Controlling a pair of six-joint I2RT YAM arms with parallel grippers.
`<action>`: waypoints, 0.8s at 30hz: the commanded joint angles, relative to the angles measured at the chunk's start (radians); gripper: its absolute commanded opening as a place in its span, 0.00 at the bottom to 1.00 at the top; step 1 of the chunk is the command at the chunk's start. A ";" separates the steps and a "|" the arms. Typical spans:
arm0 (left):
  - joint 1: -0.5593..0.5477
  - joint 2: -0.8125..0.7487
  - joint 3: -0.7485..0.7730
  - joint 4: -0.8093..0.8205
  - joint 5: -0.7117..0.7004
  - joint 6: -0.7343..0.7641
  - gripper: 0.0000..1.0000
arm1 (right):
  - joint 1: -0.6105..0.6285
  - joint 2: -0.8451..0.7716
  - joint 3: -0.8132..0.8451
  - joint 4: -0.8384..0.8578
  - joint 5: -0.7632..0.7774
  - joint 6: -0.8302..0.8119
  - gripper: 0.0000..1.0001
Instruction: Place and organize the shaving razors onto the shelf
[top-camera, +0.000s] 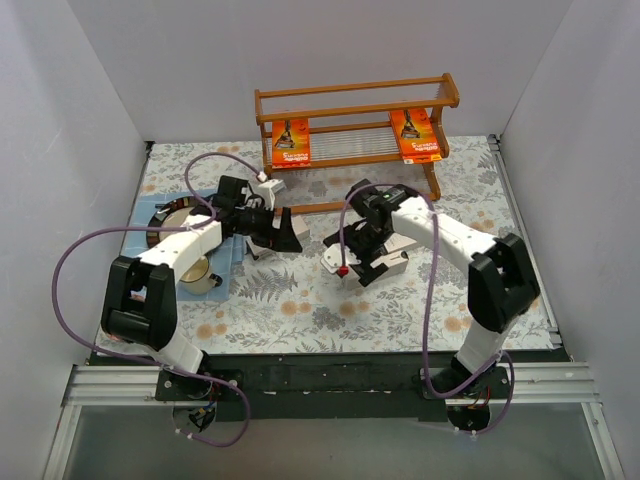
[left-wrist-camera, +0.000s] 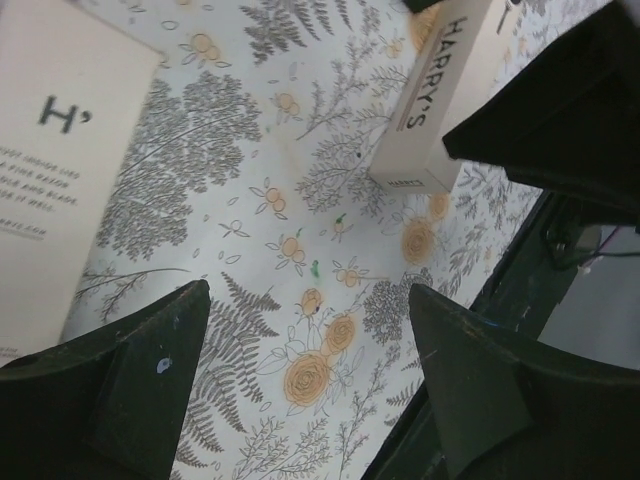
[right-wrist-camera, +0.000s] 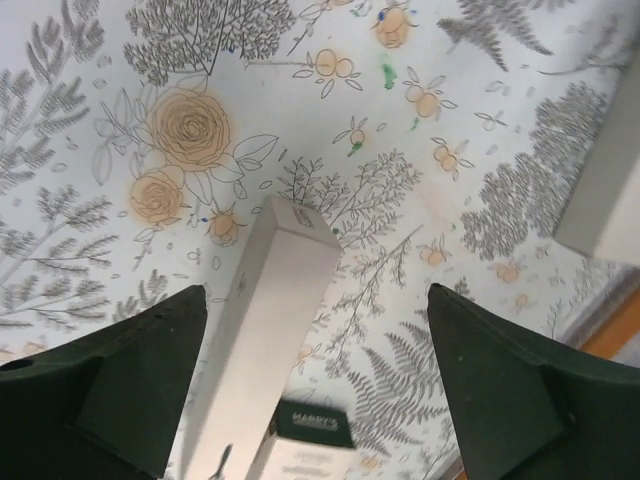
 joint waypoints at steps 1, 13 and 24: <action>-0.124 -0.002 0.059 0.028 0.062 0.085 0.79 | -0.056 -0.224 -0.058 -0.040 -0.079 0.259 0.99; -0.405 0.003 -0.050 0.261 -0.071 0.311 0.83 | -0.256 -0.601 -0.284 0.353 0.281 1.009 0.99; -0.507 0.177 0.037 0.338 -0.183 0.298 0.83 | -0.456 -0.690 -0.347 0.433 0.271 1.273 0.98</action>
